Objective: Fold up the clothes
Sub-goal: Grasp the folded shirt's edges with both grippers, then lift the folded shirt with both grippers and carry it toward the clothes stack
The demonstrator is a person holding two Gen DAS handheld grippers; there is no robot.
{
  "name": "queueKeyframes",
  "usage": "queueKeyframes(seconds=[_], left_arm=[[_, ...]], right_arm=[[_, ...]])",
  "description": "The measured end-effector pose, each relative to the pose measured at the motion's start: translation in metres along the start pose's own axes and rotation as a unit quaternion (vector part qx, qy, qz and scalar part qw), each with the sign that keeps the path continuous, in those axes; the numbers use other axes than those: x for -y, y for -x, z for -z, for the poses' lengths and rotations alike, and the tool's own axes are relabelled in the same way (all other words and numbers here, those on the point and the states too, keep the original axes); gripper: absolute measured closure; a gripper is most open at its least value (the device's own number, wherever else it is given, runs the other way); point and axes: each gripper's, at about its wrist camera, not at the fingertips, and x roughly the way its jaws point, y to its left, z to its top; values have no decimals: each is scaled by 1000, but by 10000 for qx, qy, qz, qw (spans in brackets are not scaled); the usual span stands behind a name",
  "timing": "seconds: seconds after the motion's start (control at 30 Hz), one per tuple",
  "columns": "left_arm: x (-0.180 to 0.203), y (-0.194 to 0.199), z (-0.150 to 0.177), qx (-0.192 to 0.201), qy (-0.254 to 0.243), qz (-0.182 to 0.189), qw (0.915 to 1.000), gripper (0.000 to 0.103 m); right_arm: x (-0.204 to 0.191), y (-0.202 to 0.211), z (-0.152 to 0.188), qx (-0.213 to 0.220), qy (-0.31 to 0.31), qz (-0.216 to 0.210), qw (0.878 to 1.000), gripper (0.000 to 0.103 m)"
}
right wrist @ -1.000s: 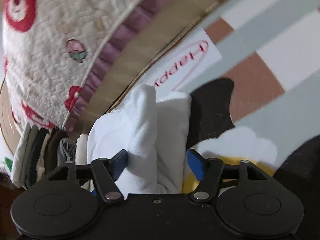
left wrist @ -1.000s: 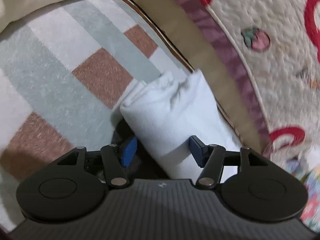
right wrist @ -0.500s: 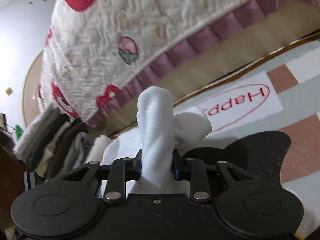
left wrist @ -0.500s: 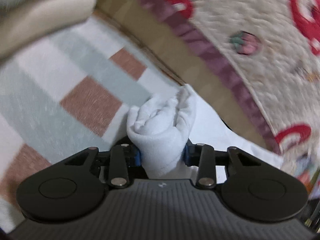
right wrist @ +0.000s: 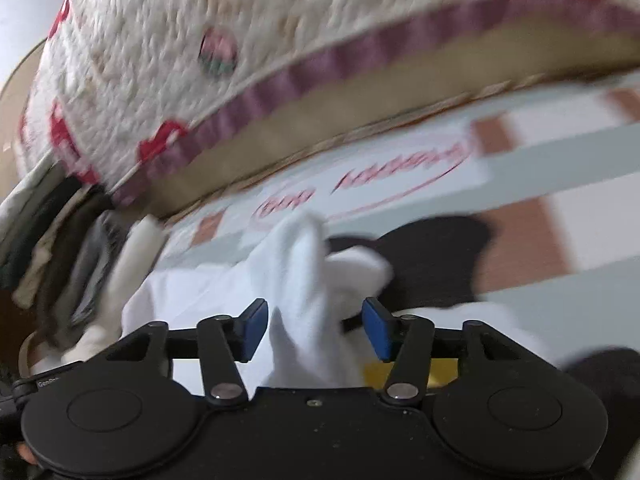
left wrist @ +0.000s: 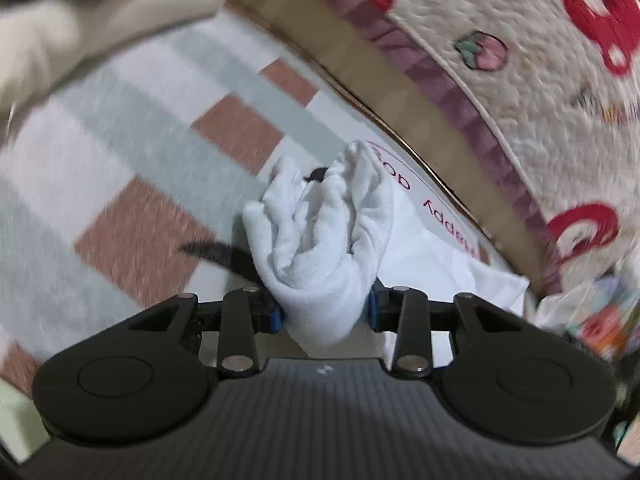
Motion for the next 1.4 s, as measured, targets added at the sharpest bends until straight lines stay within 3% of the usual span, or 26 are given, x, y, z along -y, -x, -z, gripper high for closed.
queueKeyframes(seconds=[0.03,0.1,0.17,0.2,0.27,0.33,0.4,0.47,0.57,0.67,0.83,0.9,1.0,1.07,1.27,1.4], left_arm=[[-2,0,0,-4,18,25,10000,68],[-6,0,1,-11,54,74,10000,68],[-6,1,5,42,7,45,10000,67],[-5,1,5,43,5,31,10000,67],[-3,1,5,22,42,11,10000,67],[-2,4,6,8,115,8,9999,67],[0,9,11,-26,197,-55,9998,68],[-1,14,17,-68,299,-79,9995,68],[-6,17,21,-138,501,-48,9986,67],[-15,14,15,-264,604,38,9978,63],[-34,8,9,-359,945,339,9943,58],[-30,8,12,-226,733,262,9967,55],[-20,6,16,104,109,86,9998,49],[-19,0,12,138,-18,109,9998,48],[-37,-19,-13,-300,572,561,9963,46],[-35,-31,-13,-366,650,608,9954,44]], right_arm=[[0,16,6,55,-181,141,9997,45],[8,39,21,-16,-807,-54,9967,45],[16,50,41,-140,-1726,-401,9841,44],[21,55,51,-202,-2185,-576,9739,42],[34,53,78,-204,-3424,-754,9363,25],[43,36,97,-483,-4211,-858,9016,25],[43,18,108,-575,-4461,-932,8882,25],[35,7,112,-383,-4256,-928,8993,25],[21,-6,104,95,-3507,-691,9339,25],[6,-16,96,425,-2810,-510,9574,23],[13,-25,93,508,-3000,-501,9513,24],[12,-22,93,483,-2891,-470,9549,25],[15,-22,94,498,-3038,-540,9499,25],[14,-25,93,492,-3055,-560,9493,25],[11,-29,89,575,-2908,-531,9536,21],[11,-38,78,665,-2675,-529,9598,21]])
